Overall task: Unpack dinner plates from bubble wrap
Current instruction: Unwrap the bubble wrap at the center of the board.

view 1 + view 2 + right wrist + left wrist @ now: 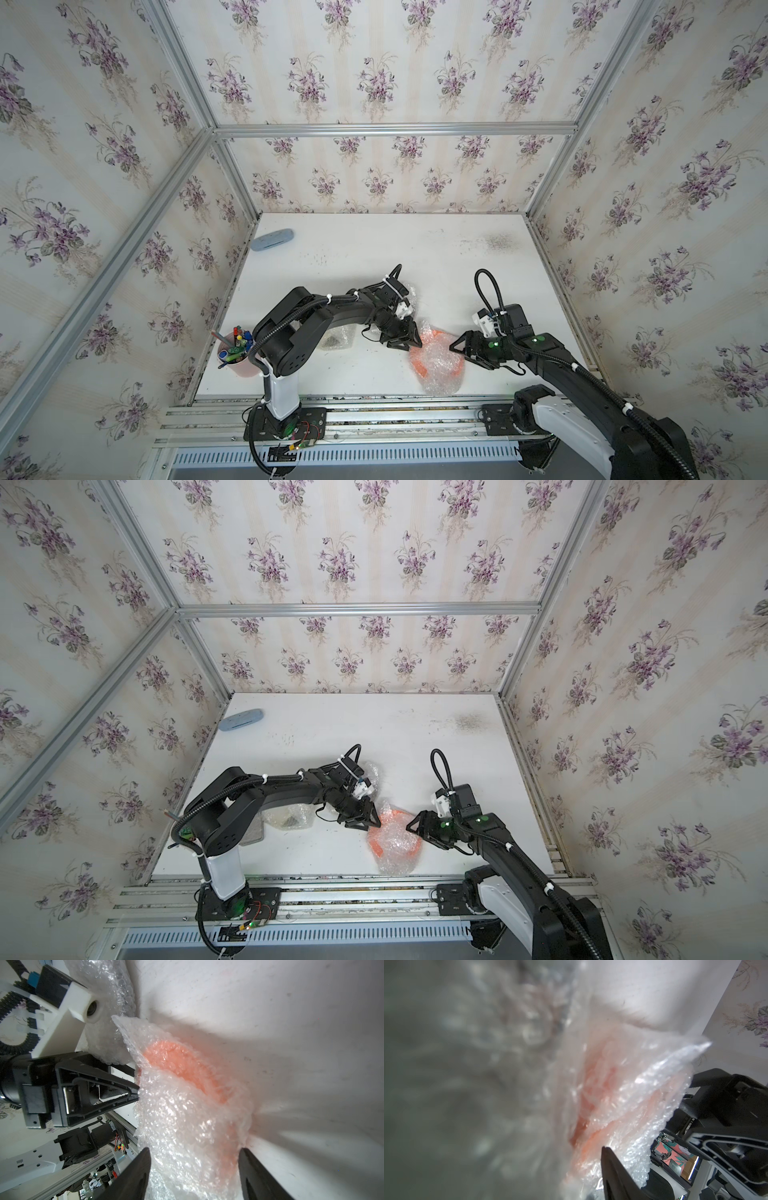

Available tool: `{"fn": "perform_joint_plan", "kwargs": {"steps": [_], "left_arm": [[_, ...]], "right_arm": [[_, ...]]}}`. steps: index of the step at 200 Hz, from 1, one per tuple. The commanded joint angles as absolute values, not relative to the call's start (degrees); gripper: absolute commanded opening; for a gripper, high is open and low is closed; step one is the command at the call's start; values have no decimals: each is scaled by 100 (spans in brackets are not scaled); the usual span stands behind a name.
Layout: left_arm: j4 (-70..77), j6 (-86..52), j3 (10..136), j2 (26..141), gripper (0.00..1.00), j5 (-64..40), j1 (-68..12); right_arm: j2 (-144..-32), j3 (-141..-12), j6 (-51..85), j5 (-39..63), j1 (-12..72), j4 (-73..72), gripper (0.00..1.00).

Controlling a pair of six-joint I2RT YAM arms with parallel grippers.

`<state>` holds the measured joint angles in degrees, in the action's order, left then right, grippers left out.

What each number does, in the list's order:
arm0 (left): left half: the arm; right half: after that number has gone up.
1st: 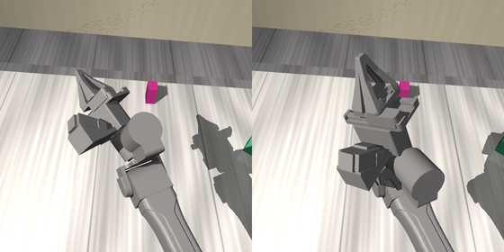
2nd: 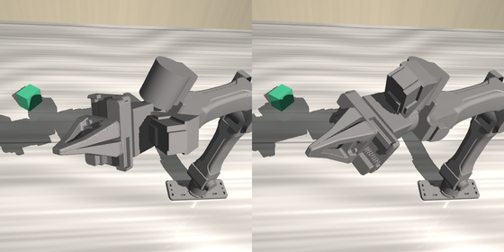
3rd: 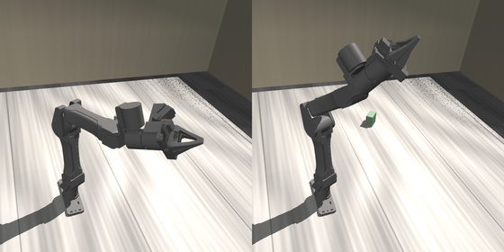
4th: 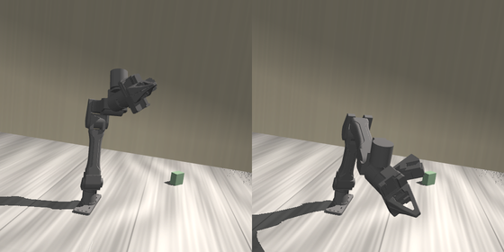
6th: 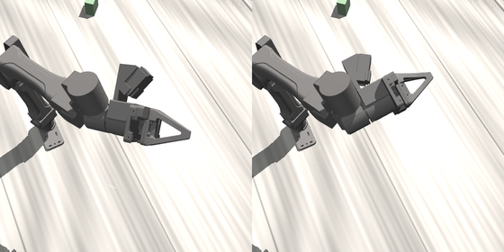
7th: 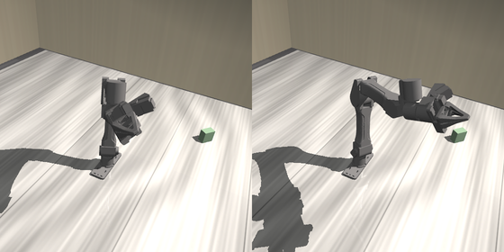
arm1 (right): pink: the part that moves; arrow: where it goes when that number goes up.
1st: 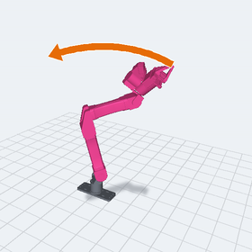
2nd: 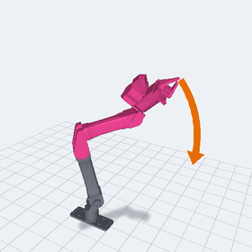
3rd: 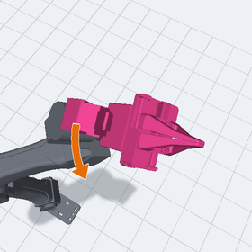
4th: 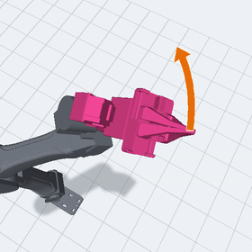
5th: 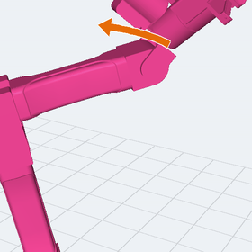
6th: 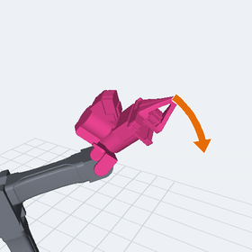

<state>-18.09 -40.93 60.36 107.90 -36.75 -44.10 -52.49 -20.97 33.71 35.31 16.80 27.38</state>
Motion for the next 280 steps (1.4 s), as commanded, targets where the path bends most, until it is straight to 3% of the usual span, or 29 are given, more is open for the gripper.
{"fn": "perform_joint_plan", "kwargs": {"steps": [1, 62, 178, 242, 280], "left_arm": [[-2178, -3916, 6086, 10889, 47, -3173, -4438], [-2215, -3968, 6126, 10875, 41, -3111, -4488], [-2344, -4025, 6109, 10661, 20, -2978, -4552], [-2565, -4069, 6291, 10417, 13, -2666, -4553], [-3084, -3994, 6713, 10353, 13, -2331, -4559]], "right_arm": [[-5244, -2100, 3432, 3454, 1701, 2813, 68], [-5247, -2067, 3489, 3405, 1802, 2752, 67], [-5104, -2029, 3665, 3261, 2021, 2813, 67], [-4984, -2922, 3555, 2528, 2104, 3879, 72], [-5492, -3960, 3334, 2017, 2628, 4604, 75]]}}
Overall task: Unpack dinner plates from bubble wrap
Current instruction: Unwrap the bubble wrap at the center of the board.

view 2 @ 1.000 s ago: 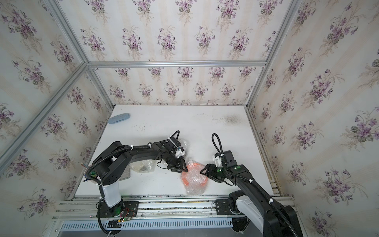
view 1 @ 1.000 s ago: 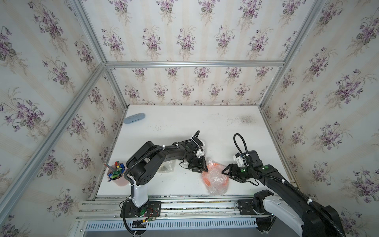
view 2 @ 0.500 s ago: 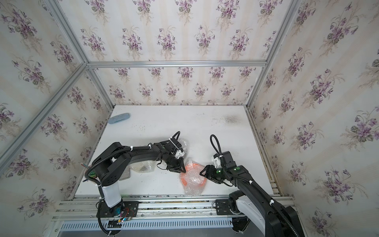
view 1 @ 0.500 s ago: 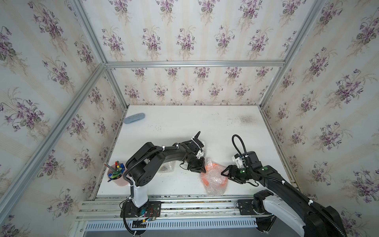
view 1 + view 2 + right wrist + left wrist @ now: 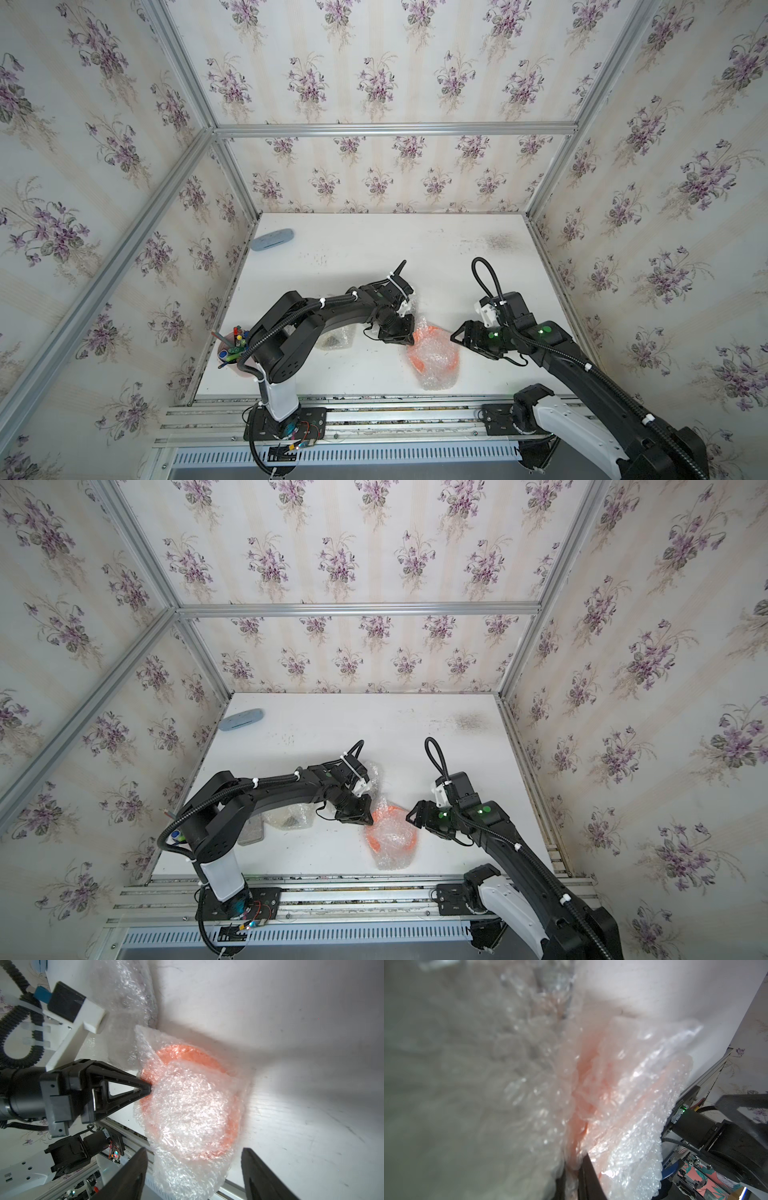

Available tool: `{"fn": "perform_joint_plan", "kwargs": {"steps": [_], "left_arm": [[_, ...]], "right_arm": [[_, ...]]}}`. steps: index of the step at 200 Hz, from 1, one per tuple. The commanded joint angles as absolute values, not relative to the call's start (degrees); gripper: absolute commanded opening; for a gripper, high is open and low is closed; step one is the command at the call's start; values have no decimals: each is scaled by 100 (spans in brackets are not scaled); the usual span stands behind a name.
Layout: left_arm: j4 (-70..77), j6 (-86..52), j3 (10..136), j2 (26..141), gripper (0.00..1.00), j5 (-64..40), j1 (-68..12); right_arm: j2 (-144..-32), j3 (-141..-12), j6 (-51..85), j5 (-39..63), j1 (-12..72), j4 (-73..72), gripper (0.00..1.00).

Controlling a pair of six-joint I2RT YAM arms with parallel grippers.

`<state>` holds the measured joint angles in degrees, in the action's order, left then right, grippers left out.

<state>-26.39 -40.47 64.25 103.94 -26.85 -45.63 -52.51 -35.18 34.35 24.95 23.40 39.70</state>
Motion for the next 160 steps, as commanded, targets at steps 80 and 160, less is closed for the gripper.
{"fn": "perform_joint_plan", "kwargs": {"steps": [80, 160], "left_arm": [[-4407, -3638, 8025, 10552, 13, -1907, -4693], [-4419, -4030, 8094, 10814, 11, -2358, -4693]], "right_arm": [[-6922, -4995, 3858, 1222, 4497, 4280, 84], [-6821, -4395, 3863, 979, 4518, 3440, 77]]}}
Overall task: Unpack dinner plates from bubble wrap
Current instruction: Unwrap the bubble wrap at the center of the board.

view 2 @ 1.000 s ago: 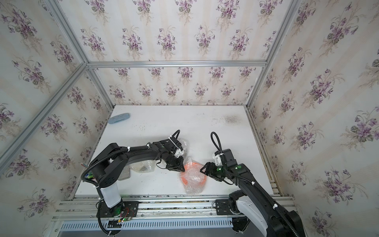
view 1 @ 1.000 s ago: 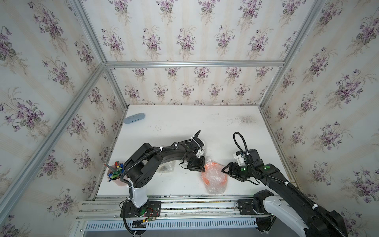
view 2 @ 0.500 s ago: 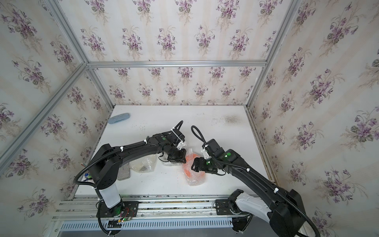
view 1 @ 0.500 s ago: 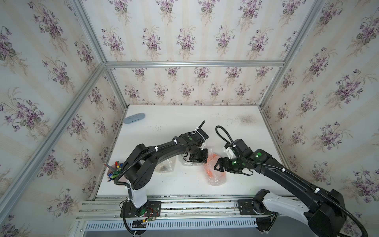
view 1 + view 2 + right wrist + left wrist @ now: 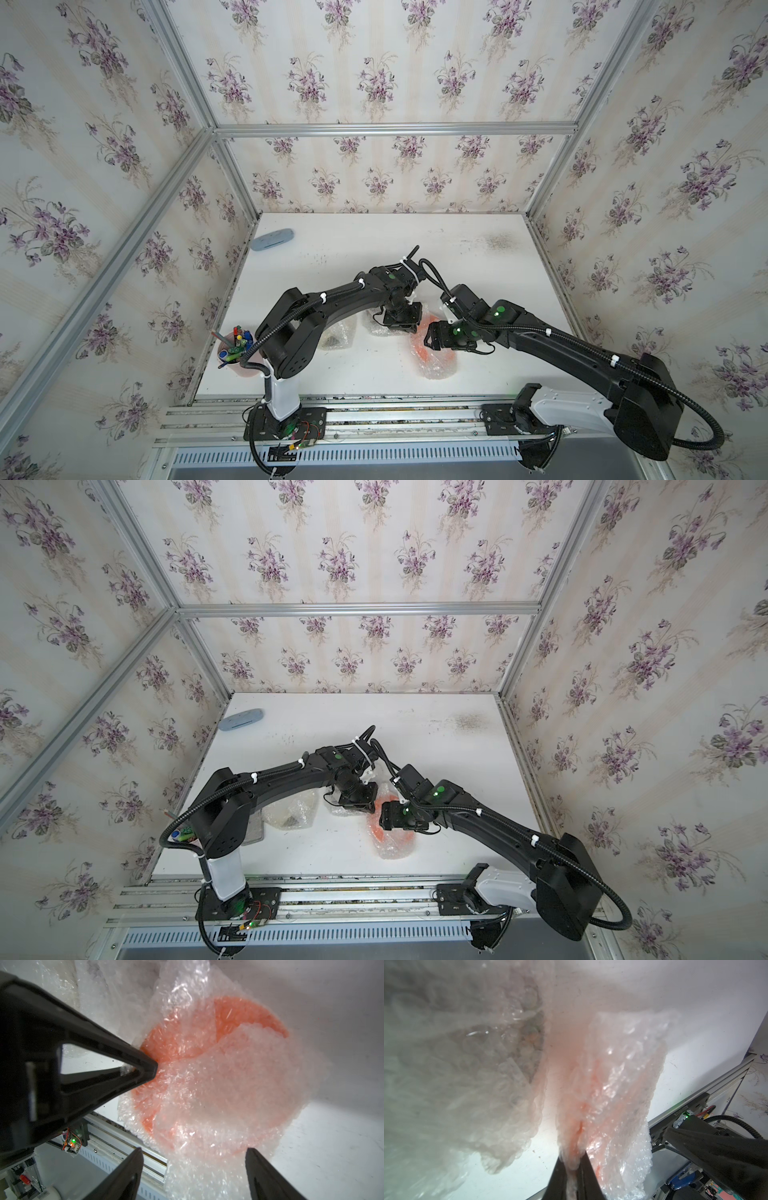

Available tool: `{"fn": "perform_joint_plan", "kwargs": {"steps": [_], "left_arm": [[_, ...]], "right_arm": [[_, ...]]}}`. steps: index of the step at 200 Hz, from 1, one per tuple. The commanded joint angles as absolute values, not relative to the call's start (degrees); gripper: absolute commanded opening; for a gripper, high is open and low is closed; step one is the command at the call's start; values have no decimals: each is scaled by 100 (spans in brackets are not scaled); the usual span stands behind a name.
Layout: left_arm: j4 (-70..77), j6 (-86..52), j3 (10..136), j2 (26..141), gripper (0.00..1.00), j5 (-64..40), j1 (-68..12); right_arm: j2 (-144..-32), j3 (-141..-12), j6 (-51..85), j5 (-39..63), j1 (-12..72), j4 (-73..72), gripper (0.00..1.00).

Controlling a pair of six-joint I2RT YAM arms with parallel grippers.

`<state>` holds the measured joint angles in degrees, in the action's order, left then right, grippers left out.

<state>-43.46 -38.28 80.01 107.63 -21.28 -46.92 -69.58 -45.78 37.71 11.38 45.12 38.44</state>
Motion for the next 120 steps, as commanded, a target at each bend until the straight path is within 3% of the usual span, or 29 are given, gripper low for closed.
{"fn": "perform_joint_plan", "kwargs": {"steps": [1, 60, 120], "left_arm": [[-4420, -4041, 8099, 10817, 11, -2361, -4693], [-4565, -4046, 8429, 11143, 11, -2483, -4671], [-4763, -4027, 8672, 11252, 11, -2445, -4684]], "right_arm": [[-6803, -4381, 3865, 977, 4518, 3425, 77], [-5732, -3846, 3889, 936, 4518, 2978, 75], [-5753, -3597, 3379, 1073, 4518, 3197, 70]]}}
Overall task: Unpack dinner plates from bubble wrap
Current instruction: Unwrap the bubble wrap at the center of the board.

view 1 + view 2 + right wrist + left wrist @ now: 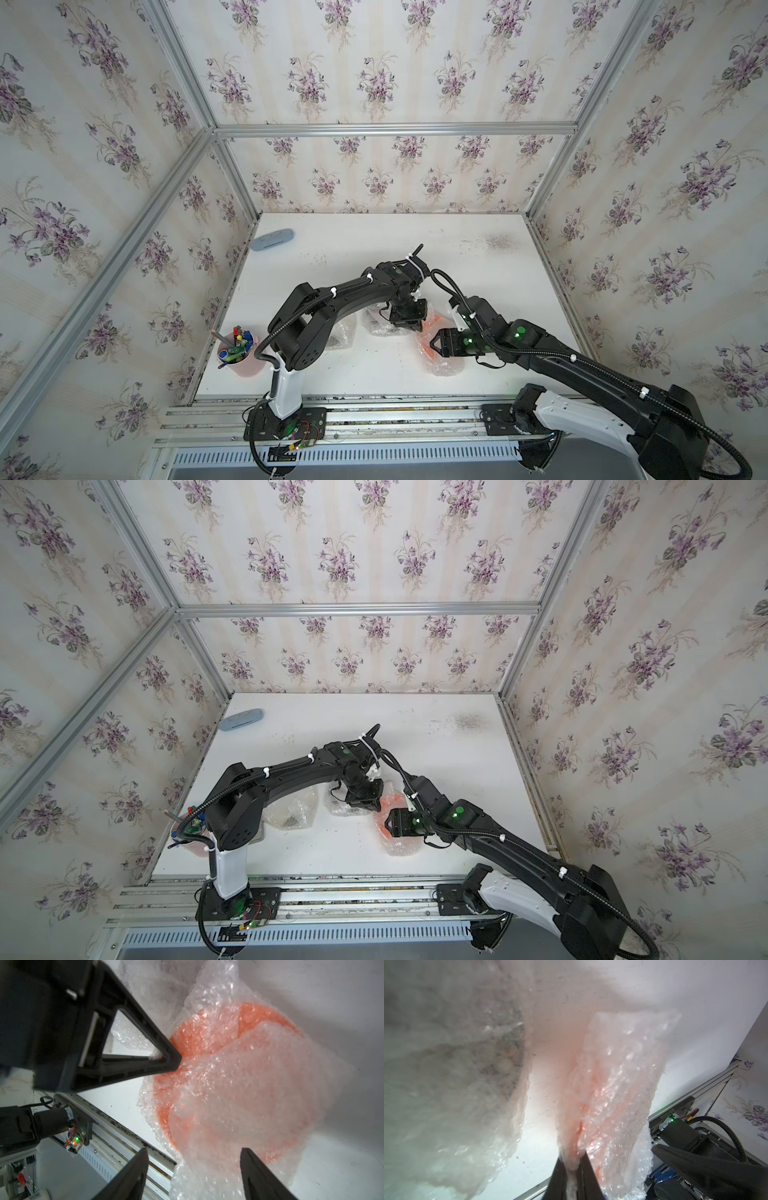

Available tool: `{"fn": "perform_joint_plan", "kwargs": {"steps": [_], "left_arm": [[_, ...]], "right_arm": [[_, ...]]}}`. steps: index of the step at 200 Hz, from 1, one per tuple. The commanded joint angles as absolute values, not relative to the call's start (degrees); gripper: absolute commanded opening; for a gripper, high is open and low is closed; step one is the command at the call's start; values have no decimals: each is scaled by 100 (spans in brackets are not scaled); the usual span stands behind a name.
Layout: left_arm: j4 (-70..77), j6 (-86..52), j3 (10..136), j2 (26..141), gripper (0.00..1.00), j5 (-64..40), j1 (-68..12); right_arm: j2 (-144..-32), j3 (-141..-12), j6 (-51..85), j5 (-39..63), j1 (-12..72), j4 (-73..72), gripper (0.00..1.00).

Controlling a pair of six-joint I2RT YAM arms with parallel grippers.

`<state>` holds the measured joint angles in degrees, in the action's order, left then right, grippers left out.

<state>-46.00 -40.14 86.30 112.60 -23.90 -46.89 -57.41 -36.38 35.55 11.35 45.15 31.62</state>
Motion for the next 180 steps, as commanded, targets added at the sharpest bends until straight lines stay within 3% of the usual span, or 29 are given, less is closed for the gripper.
{"fn": "perform_joint_plan", "kwargs": {"steps": [1, 77, 112, 146, 180], "left_arm": [[-4763, -4030, 8665, 11251, 11, -2444, -4689], [-4816, -4140, 8514, 11092, 10, -2544, -4693], [-4864, -4188, 8552, 11101, 10, -2624, -4698], [-4938, -4167, 8560, 11135, 10, -2654, -4702], [-4989, -4164, 8649, 11127, 10, -2680, -4701]], "right_arm": [[-5755, -3592, 3377, 1068, 4522, 3190, 69], [-6352, -3787, 3193, 786, 4535, 3058, 62], [-6454, -3784, 3138, 633, 4592, 2945, 54], [-6303, -3896, 3109, 586, 4918, 2851, 63], [-6328, -3636, 3203, 516, 4989, 2716, 63]]}}
